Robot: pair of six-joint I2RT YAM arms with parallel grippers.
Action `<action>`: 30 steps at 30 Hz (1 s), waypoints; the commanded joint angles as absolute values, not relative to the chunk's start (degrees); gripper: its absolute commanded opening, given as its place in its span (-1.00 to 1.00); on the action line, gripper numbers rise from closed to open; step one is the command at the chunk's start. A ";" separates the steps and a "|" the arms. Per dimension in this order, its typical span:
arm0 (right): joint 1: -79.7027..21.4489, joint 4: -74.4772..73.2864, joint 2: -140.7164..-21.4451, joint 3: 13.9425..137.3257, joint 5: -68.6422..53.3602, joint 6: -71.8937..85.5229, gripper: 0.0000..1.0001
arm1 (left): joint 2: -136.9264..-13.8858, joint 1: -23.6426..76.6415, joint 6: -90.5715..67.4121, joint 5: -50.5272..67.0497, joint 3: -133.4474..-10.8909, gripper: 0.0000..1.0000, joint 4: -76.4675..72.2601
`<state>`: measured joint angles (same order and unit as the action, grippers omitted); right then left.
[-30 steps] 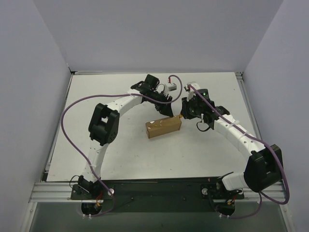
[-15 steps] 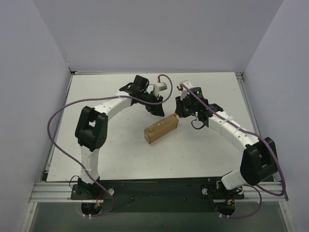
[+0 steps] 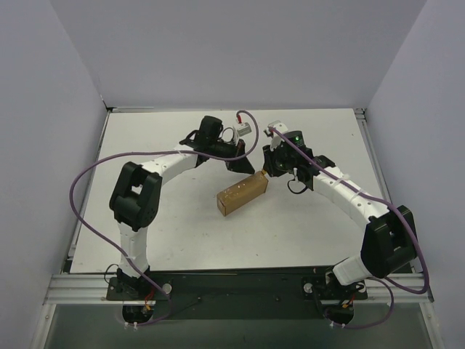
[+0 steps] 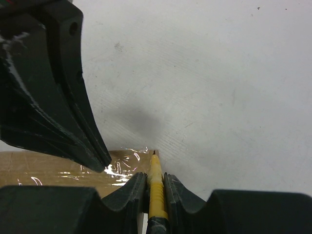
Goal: Unpack the express box
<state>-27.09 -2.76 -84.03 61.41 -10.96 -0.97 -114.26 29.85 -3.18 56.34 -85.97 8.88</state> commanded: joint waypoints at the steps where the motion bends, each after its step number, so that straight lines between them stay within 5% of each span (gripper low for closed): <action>1: -27.51 -1.50 -83.85 63.37 -11.34 -1.67 -1.00 | -117.15 30.76 -7.21 59.24 -86.13 -0.92 2.99; 30: -30.58 -5.63 -81.30 61.26 -7.12 4.22 -1.00 | -120.68 33.22 -6.15 46.85 -85.78 -1.00 7.12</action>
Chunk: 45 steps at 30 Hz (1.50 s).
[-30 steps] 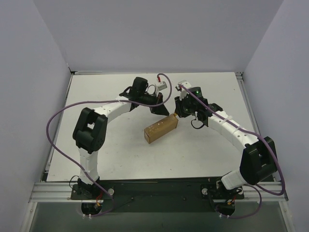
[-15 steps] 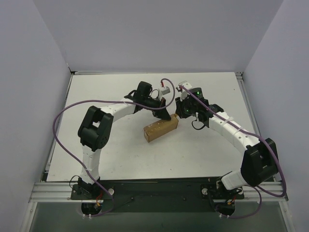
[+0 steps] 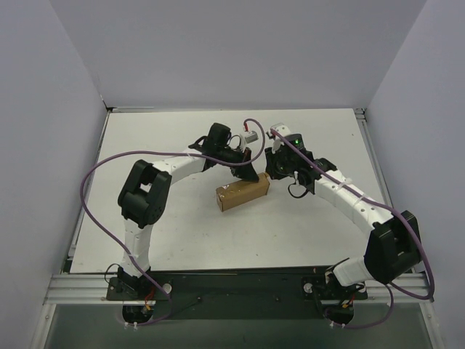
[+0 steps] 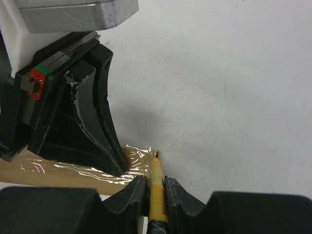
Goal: Unpack the express box
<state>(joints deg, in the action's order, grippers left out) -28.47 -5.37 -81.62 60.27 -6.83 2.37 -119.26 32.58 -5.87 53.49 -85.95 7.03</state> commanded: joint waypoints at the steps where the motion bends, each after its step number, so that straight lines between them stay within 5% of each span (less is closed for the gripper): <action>1: -30.85 -5.36 -81.56 61.78 -6.77 4.04 -1.00 | -120.50 33.22 -6.50 46.24 -85.69 -1.00 7.29; 45: -36.30 -8.17 -79.63 57.22 -0.18 7.38 -1.00 | -120.15 32.70 -11.95 39.02 -82.53 -1.00 5.80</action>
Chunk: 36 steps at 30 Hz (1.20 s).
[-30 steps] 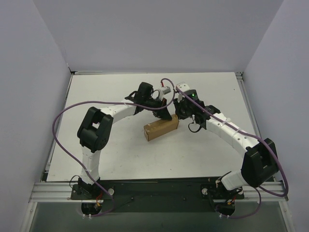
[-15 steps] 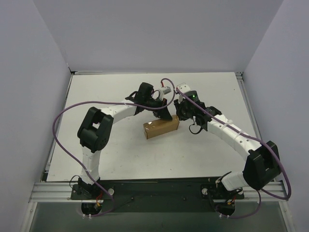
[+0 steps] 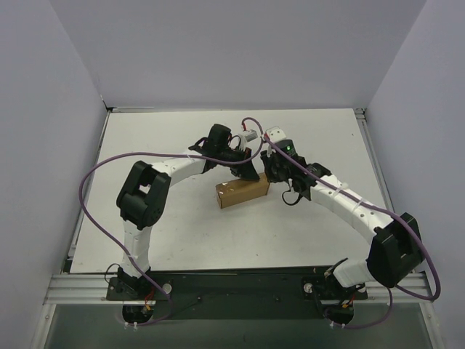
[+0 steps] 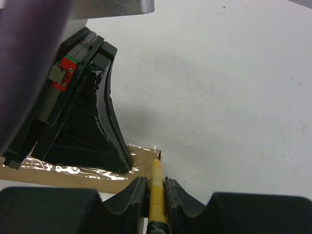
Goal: Unpack the express box
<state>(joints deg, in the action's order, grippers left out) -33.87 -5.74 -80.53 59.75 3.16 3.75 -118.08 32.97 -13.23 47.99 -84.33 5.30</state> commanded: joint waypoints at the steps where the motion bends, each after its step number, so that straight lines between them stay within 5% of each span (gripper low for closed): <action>1: -36.39 -8.26 -79.28 56.52 -0.18 7.64 -1.00 | -120.32 32.70 -11.95 39.11 -82.62 -1.00 5.71; 36: -35.86 -11.86 -81.74 60.03 2.81 15.91 -1.00 | -120.41 32.96 -11.95 34.45 -82.97 -1.00 7.38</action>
<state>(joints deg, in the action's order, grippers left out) -33.61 -5.65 -80.29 59.07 6.66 13.10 -118.06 33.08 -14.41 45.71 -84.33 4.54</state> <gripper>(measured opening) 0.187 0.060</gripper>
